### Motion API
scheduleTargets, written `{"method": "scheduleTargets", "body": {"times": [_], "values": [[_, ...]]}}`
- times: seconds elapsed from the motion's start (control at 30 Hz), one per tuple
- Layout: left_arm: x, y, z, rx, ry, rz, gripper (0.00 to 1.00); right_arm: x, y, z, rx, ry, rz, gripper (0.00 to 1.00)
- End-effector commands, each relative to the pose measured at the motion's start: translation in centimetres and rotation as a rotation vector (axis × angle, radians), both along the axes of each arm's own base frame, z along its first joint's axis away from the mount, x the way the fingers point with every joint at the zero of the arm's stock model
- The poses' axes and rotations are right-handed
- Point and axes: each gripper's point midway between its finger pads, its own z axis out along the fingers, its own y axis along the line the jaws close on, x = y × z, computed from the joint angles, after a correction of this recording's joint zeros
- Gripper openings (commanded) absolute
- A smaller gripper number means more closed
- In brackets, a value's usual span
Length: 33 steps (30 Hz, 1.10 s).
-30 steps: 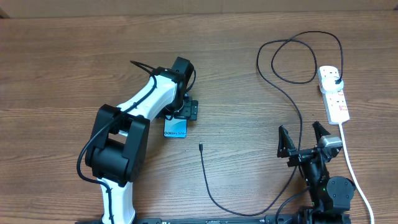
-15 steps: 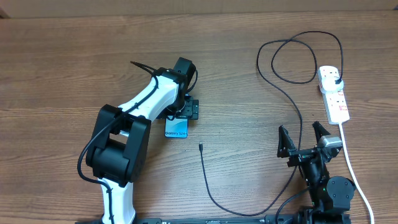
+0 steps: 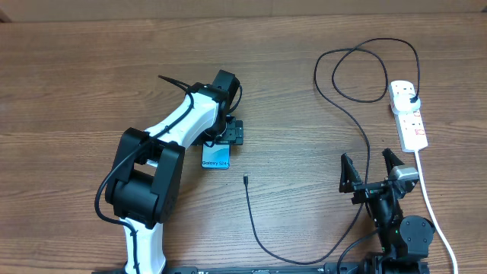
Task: Plug charger to phone and switch on socket
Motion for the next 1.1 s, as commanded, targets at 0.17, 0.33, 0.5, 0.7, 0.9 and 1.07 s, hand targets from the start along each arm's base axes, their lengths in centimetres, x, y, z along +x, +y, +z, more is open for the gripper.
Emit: {"method": "scheduleTargets", "body": {"times": [0.17, 0.33, 0.5, 0.7, 0.9, 1.07], "values": [[-3.1, 0.2, -3.7, 0.001, 0.139, 0.031, 1.00, 0.0, 0.0, -0.2, -0.001, -0.003, -0.002, 1.00], [-3.0, 0.5, -3.7, 0.016, 0.131, 0.037, 1.00, 0.0, 0.0, -0.2, -0.001, -0.003, -0.002, 1.00], [-2.9, 0.6, -3.7, 0.020, 0.131, 0.030, 1.00, 0.0, 0.0, -0.2, -0.001, -0.003, -0.002, 1.00], [-2.8, 1.1, -3.7, 0.018, 0.131, 0.028, 1.00, 0.0, 0.0, -0.2, -0.001, -0.003, -0.002, 1.00], [-2.7, 1.4, -3.7, 0.016, 0.137, 0.035, 1.00, 0.0, 0.0, -0.2, -0.001, -0.003, -0.002, 1.00], [-2.6, 1.7, -3.7, 0.022, 0.133, 0.038, 1.00, 0.0, 0.0, -0.2, -0.001, -0.003, -0.002, 1.00]]}}
